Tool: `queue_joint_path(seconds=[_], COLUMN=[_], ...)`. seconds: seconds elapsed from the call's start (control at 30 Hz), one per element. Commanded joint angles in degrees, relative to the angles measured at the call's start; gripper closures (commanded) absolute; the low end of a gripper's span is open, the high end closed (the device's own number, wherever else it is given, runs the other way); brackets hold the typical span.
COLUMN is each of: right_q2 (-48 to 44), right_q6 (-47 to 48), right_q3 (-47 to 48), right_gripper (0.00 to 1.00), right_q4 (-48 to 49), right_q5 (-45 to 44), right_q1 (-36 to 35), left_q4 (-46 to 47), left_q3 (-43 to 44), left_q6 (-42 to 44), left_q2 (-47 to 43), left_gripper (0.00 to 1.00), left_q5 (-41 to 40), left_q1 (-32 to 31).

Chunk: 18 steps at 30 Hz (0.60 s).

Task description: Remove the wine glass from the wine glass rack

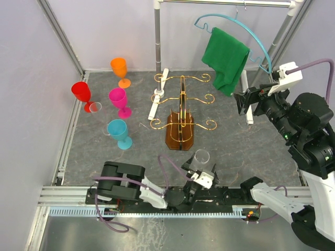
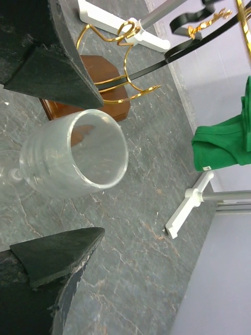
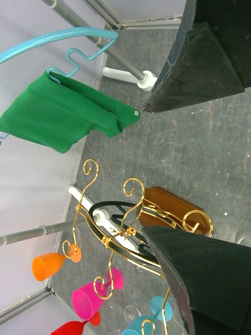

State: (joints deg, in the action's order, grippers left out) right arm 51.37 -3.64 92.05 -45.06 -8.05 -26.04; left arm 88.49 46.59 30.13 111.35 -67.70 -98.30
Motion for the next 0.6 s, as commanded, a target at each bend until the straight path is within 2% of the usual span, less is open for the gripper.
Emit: queue_joint_path(seconds=[0.0,0.37,0.57], right_q2=[0.2,0.5,2.5], right_q6=[-1.5,-3.3,-5.0], right_q3=[0.0,-1.9,0.2], right_gripper=[0.03,0.02,0.03], right_q4=[1.7,3.9,1.3], right_q5=[-0.2,2.1,-0.3], right_q1=[-0.1,-0.1,-0.1], left_q4=[10.4,10.5,10.0], left_q3=[-0.7,-1.0,4.0], left_q6=[5.7,11.4,23.7], left_q2=[-6.2,-12.6,-17.8], left_gripper=[0.01,0.01,0.01], left_q5=[-4.6,-8.0,-12.3], left_q1=[-3.1,-4.5,-6.8])
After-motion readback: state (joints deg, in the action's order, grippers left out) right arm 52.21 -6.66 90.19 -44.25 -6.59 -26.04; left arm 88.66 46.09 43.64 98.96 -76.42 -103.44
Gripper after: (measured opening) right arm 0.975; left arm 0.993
